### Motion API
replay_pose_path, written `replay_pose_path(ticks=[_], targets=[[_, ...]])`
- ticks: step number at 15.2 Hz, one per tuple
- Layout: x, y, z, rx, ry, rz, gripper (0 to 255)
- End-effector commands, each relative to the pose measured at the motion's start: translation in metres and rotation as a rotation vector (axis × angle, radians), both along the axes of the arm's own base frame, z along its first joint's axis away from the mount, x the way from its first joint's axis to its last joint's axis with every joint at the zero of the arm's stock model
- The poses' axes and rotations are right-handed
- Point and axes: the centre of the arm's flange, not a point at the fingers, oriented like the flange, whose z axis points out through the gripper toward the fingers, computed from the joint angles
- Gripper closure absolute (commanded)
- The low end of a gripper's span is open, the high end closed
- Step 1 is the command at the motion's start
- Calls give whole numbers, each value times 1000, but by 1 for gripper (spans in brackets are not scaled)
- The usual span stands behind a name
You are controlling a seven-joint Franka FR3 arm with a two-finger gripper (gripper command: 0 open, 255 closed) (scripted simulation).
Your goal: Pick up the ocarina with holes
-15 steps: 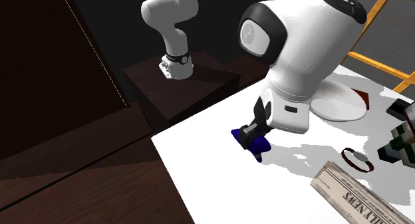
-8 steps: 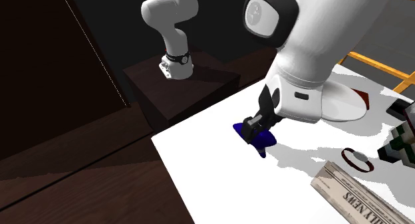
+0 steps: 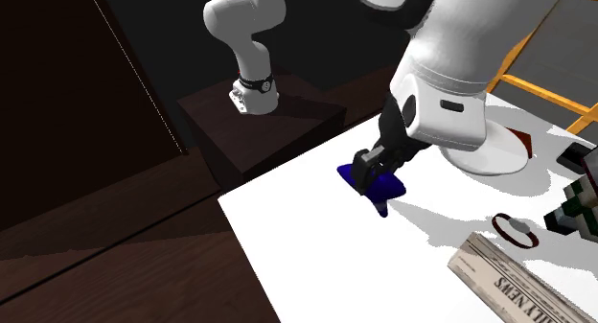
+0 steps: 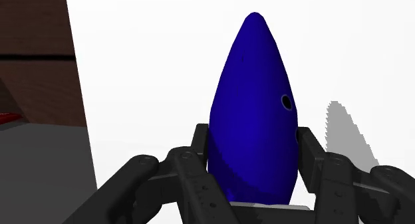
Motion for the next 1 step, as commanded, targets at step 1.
replay_pose_path(ticks=[1], targets=[[0, 0, 3, 0, 0, 0, 255]])
